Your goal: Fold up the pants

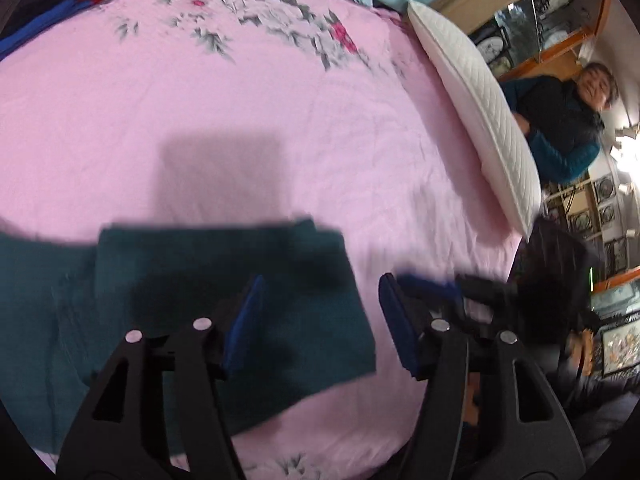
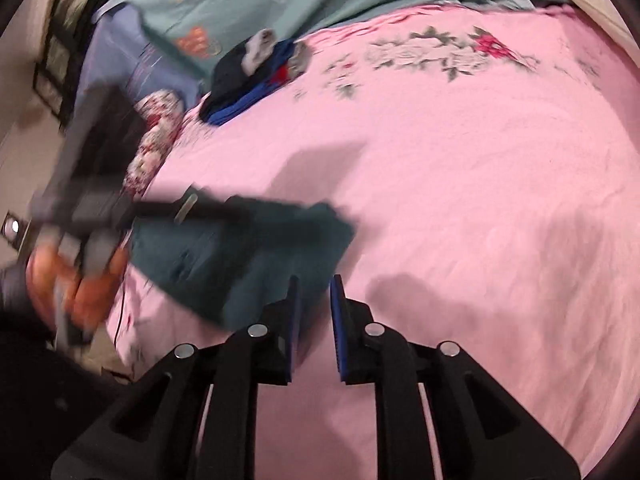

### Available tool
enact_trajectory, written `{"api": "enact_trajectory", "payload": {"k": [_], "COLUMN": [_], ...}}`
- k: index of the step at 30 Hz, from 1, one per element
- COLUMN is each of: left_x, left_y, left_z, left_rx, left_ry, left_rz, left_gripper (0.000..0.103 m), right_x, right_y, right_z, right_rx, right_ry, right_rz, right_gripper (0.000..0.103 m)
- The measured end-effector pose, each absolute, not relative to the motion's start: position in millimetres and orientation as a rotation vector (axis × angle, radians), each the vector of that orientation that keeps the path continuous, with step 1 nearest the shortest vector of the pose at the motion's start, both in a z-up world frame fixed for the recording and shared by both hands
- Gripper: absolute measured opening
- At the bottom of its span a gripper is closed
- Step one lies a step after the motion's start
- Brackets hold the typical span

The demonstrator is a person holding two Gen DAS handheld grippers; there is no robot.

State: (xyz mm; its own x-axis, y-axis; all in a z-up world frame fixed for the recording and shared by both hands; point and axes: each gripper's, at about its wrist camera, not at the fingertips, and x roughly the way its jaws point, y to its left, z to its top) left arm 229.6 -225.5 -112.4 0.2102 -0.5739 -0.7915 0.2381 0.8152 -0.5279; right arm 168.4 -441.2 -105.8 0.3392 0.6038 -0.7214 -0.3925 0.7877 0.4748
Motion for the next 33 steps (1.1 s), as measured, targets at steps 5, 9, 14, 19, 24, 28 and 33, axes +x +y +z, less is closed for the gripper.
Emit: {"api": "enact_trajectory", "payload": {"k": [5,9,14,19,24,28,33], "left_x": [203.7,200.0,187.8,166.9,139.3,123.2,109.5], "left_y": [-227.3,-217.8,-207.5,-171.3,-93.6,-66.4,-73.7], "left_z": [-139.9,-141.1,-136.1,-109.1,-101.8,-112.5,-110.4], "left_rx": [-0.338,-0.411,-0.427,-0.419,-0.58,-0.677,-0.687], "left_ry": [1.262,1.251,1.229,1.162,1.123,1.129,1.099], "left_rz": [-0.531,-0.504,-0.439,-0.324,-0.158,-0.098,-0.119], "left_gripper": [0.061,0.061,0.061,0.067,0.071,0.071,0.071], "right_x": [217.4,225.6,238.9,246.8,240.0,236.1,250.6], "right_y": [-427.2,-410.0,-405.3,-405.3,-392.8,-328.6,-256.6], "right_z": [-137.8,-127.4,-114.5,-124.2,-86.2,-78.1,-104.7], "right_rx": [0.32,0.273,0.168,0.131,0.13,0.008,-0.25], "right_ry": [1.183,1.147,1.042,1.073,0.997,0.983,1.076], "right_rz": [0.721,0.826,0.75,0.702,0.787,0.972,1.11], "right_gripper": [0.017,0.006,0.0,0.013,0.021,0.026,0.026]}}
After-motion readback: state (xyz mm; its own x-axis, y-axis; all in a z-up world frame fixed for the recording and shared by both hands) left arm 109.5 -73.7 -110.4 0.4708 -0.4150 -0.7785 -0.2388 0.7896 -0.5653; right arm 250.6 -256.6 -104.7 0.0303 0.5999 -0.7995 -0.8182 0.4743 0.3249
